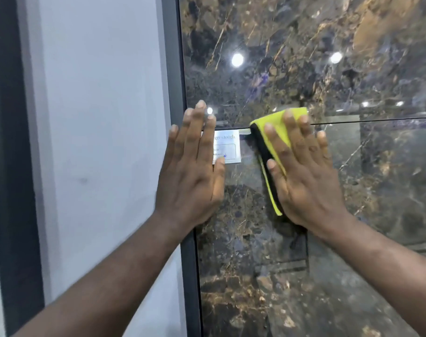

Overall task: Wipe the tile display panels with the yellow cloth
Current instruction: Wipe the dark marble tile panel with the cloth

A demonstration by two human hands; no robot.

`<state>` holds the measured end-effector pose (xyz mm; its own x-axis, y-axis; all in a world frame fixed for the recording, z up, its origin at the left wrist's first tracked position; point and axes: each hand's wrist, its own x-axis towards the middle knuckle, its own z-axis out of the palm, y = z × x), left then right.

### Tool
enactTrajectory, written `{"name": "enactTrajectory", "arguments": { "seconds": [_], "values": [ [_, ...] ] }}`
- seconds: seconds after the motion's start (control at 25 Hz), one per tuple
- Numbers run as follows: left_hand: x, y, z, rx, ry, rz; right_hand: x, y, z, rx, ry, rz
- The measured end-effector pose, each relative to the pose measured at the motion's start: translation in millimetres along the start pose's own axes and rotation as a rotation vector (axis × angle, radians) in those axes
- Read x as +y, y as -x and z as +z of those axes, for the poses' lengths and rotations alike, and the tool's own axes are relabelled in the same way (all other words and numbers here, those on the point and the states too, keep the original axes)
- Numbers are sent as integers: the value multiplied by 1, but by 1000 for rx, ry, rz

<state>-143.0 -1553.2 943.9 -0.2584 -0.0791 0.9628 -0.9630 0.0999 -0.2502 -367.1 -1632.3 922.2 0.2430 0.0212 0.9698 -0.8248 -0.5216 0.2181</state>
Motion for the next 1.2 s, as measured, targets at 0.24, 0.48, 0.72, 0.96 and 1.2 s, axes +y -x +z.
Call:
{"name": "enactTrajectory", "arguments": {
  "seconds": [0.24,0.48,0.72,0.96,1.2],
  "values": [
    [11,7,24,-106,-208,156,13,14,1,-28,90,-141],
    [12,12,30,-91,-276,182,12,16,6,-7,8,34],
    [12,12,31,-91,-273,190,35,5,-3,-7,-36,177],
    [13,12,29,-106,-289,196,43,23,-4,-6,21,-7],
    [13,13,28,-105,-254,195,42,37,-2,-58,68,-85]
  ]
}}
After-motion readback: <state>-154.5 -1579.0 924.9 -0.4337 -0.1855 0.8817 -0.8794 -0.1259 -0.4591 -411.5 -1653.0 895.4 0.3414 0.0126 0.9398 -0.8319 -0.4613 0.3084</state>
